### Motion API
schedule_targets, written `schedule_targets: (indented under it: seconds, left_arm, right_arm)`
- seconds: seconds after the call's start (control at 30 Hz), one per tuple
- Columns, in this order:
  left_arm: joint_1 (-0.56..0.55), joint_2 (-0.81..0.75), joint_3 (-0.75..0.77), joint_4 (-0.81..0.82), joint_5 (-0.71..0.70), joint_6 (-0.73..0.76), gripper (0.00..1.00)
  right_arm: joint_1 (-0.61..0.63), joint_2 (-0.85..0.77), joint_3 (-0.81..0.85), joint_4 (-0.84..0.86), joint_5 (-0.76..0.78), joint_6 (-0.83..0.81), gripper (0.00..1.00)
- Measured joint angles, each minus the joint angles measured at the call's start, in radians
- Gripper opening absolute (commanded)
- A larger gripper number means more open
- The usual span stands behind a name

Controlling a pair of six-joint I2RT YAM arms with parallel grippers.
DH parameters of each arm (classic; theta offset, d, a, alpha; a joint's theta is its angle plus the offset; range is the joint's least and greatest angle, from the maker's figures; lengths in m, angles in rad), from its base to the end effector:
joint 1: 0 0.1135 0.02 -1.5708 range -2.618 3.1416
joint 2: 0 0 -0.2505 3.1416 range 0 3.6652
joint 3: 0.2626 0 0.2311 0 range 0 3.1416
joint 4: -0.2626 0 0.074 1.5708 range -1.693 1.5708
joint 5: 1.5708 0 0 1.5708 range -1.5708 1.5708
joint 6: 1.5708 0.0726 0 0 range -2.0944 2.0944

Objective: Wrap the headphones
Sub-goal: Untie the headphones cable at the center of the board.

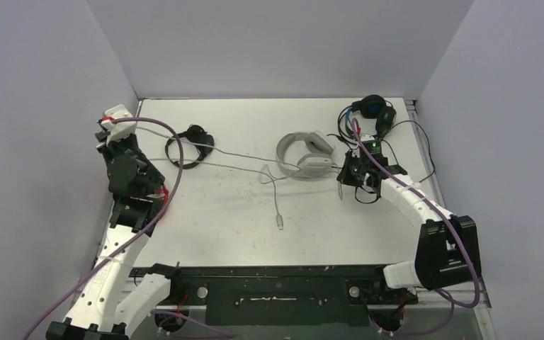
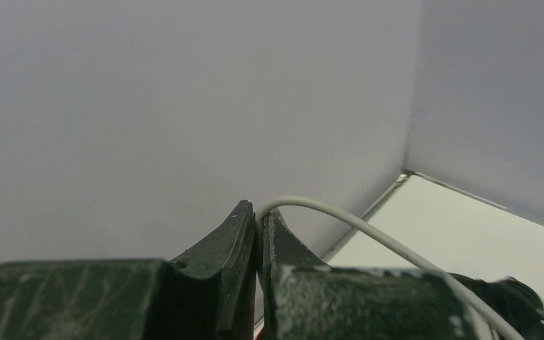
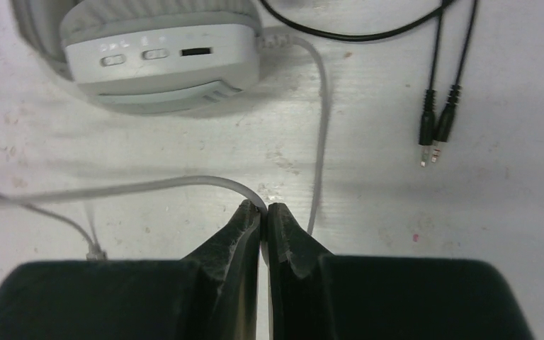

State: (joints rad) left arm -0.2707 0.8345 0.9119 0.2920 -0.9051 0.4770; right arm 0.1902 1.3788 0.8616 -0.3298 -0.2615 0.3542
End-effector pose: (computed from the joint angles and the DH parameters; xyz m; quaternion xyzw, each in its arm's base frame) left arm 0.1892 0.0068 0.4191 -0.1502 0.6049 0.3222 0.7125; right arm 0.2825 0.0735 0.1932 0.0300 0.9279 0.2118 0.3053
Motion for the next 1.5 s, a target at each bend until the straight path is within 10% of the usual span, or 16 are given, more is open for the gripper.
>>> schedule_targets:
  seconds: [0.33, 0.97, 1.5]
  left_arm:
    - [0.172, 0.026, -0.080, 0.527, -0.362, 0.114, 0.00]
    - [0.220, 0.155, -0.054, 1.029, -0.390, 0.400, 0.00]
    - [0.120, 0.077, -0.035, 0.055, -0.116, -0.159, 0.00]
  right_arm:
    - [-0.002, -0.065, -0.002, -0.053, 0.354, 0.171, 0.00]
    - [-0.013, -0.053, -0.009, -0.177, 0.622, 0.324, 0.00]
    - [0.065, -0.140, -0.041, -0.050, 0.259, 0.046, 0.00]
